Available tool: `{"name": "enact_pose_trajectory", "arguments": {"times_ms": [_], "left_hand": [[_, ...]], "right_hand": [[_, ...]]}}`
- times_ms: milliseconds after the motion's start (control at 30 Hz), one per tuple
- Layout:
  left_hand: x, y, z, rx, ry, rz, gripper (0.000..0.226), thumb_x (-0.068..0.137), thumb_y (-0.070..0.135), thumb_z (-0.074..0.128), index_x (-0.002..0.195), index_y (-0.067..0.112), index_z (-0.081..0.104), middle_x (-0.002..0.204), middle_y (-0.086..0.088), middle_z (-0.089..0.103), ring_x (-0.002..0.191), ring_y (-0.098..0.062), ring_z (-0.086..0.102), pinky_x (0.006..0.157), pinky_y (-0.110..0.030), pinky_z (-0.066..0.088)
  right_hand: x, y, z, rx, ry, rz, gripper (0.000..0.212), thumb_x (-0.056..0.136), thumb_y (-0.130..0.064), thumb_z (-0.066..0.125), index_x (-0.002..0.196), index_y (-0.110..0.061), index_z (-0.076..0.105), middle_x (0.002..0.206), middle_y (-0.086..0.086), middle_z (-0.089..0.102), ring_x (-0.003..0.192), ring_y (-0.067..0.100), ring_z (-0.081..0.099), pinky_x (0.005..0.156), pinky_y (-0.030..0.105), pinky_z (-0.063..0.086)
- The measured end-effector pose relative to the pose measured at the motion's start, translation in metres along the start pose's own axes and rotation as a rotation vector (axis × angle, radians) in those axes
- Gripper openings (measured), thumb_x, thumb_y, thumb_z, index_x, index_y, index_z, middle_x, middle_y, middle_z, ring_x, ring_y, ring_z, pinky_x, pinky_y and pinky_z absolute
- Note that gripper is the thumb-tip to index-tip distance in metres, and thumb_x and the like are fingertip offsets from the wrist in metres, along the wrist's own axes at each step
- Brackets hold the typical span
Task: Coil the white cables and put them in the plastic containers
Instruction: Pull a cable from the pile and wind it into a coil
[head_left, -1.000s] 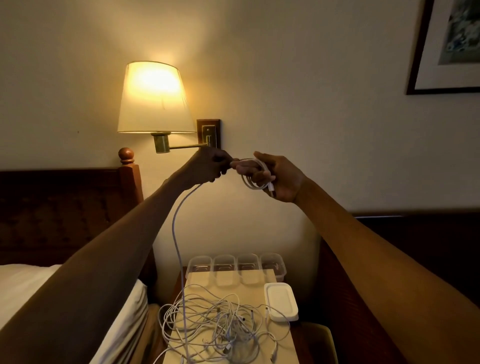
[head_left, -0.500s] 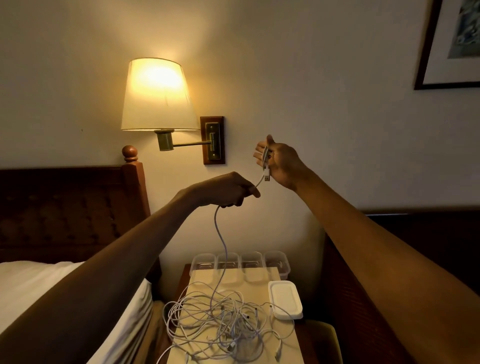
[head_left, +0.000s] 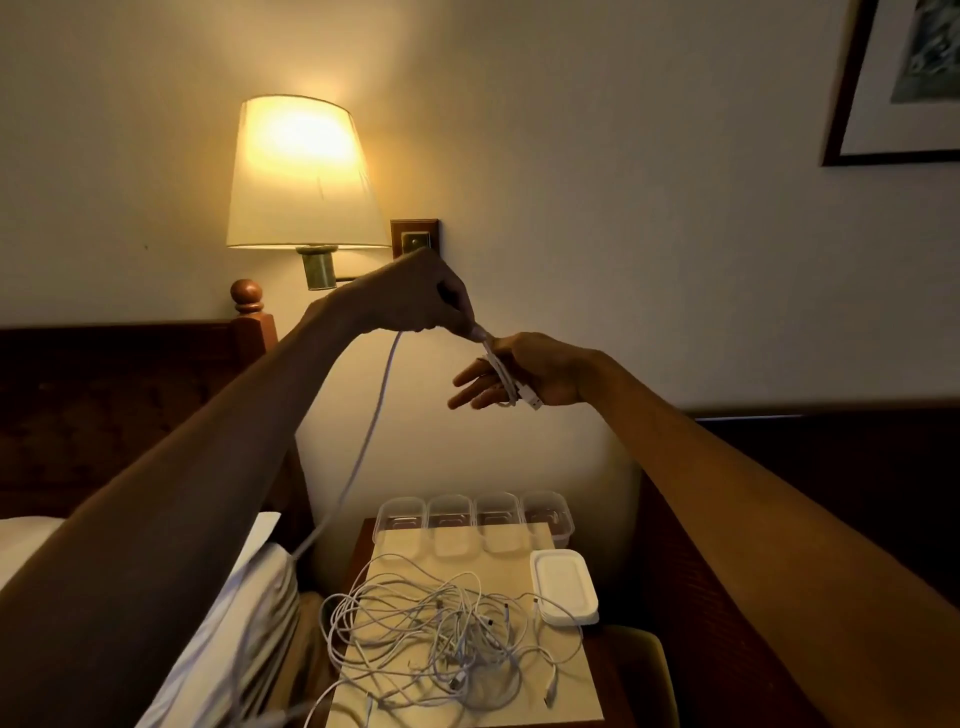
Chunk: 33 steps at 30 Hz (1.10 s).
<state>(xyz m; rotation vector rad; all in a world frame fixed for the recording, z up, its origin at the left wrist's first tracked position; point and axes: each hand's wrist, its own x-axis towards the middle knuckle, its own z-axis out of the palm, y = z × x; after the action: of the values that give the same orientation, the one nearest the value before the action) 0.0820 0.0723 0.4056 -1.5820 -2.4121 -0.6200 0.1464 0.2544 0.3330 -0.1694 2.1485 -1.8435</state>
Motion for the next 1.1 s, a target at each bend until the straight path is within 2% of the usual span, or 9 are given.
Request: {"name": "enact_pose_trajectory", "arguments": {"times_ms": [167,267,367,633,700,833,933,1033,1100], "left_hand": [[-0.009,-0.020,0.008,-0.149,0.143,-0.025,0.025,0.079,0.033,0.078,0.091,0.011,0.076,0.082,-0.005,0.070,0.068,-0.021,0.062,0.051,-0.015,0.043],[-0.010,-0.022,0.017,-0.206,0.222,-0.029,0.022,0.081,0.027,0.077,0.093,0.009,0.076,0.083,-0.003,0.070,0.065,-0.008,0.059,0.051,-0.015,0.045],[-0.009,-0.027,0.020,-0.251,0.285,-0.042,0.022,0.082,0.029,0.078,0.094,0.010,0.076,0.085,-0.005,0.070,0.071,-0.015,0.062,0.054,-0.018,0.048],[-0.006,-0.024,0.031,-0.317,0.336,-0.080,0.015,0.083,0.026,0.076,0.092,0.014,0.074,0.084,0.000,0.067,0.071,-0.016,0.061,0.054,-0.020,0.050],[-0.009,-0.028,0.037,-0.315,0.334,-0.098,0.019,0.083,0.028,0.076,0.092,0.011,0.074,0.084,-0.004,0.067,0.069,-0.018,0.061,0.054,-0.022,0.050],[-0.021,-0.032,0.054,-0.381,0.262,-0.142,0.006,0.090,0.014,0.067,0.092,0.009,0.070,0.080,-0.008,0.062,0.065,-0.014,0.058,0.055,-0.024,0.049],[-0.029,-0.034,0.064,-0.595,0.130,-0.183,0.014,0.097,0.007,0.054,0.092,0.011,0.067,0.078,-0.007,0.058,0.064,-0.014,0.054,0.055,-0.023,0.044],[-0.037,-0.031,0.077,-0.698,0.049,-0.307,0.022,0.100,0.023,0.051,0.101,0.013,0.070,0.078,-0.008,0.054,0.060,-0.014,0.047,0.053,-0.025,0.037],[-0.040,-0.030,0.086,-0.654,0.006,-0.317,0.025,0.101,0.026,0.049,0.105,0.013,0.070,0.074,-0.007,0.051,0.056,-0.013,0.043,0.050,-0.025,0.034]], "right_hand": [[-0.009,0.001,0.001,0.258,-0.165,-0.054,0.065,0.105,-0.043,0.016,0.124,0.006,0.054,0.104,0.015,0.072,0.041,0.009,0.052,0.046,0.009,0.046],[-0.012,-0.003,0.005,0.322,-0.230,-0.064,0.069,0.105,-0.043,0.019,0.106,0.005,0.069,0.080,0.012,0.071,0.033,0.009,0.046,0.038,0.008,0.040],[-0.015,-0.003,0.005,0.371,-0.276,-0.066,0.079,0.101,-0.055,0.017,0.086,0.001,0.070,0.073,0.010,0.068,0.033,0.008,0.047,0.036,0.009,0.039],[-0.016,0.004,0.010,0.360,-0.234,-0.097,0.084,0.092,-0.071,0.021,0.104,0.003,0.059,0.087,0.014,0.068,0.041,0.010,0.049,0.045,0.013,0.047],[-0.017,0.006,0.010,0.399,-0.213,-0.126,0.077,0.097,-0.063,0.023,0.100,0.003,0.062,0.083,0.013,0.066,0.041,0.009,0.048,0.046,0.013,0.046],[-0.024,0.004,0.014,0.487,-0.197,-0.182,0.037,0.104,-0.031,0.035,0.098,-0.001,0.055,0.073,0.008,0.064,0.037,0.008,0.049,0.043,0.012,0.045],[-0.032,-0.001,0.014,0.543,-0.077,-0.248,0.028,0.103,-0.025,0.039,0.103,-0.002,0.055,0.071,0.007,0.063,0.039,0.008,0.053,0.043,0.016,0.047],[-0.034,-0.014,0.006,0.661,0.080,-0.385,0.047,0.101,-0.025,0.040,0.139,0.004,0.041,0.099,0.019,0.065,0.057,0.009,0.060,0.051,0.018,0.051],[-0.034,-0.024,-0.001,0.630,0.159,-0.465,0.050,0.104,-0.027,0.034,0.141,0.006,0.038,0.118,0.022,0.065,0.070,0.012,0.065,0.060,0.019,0.054]]}}
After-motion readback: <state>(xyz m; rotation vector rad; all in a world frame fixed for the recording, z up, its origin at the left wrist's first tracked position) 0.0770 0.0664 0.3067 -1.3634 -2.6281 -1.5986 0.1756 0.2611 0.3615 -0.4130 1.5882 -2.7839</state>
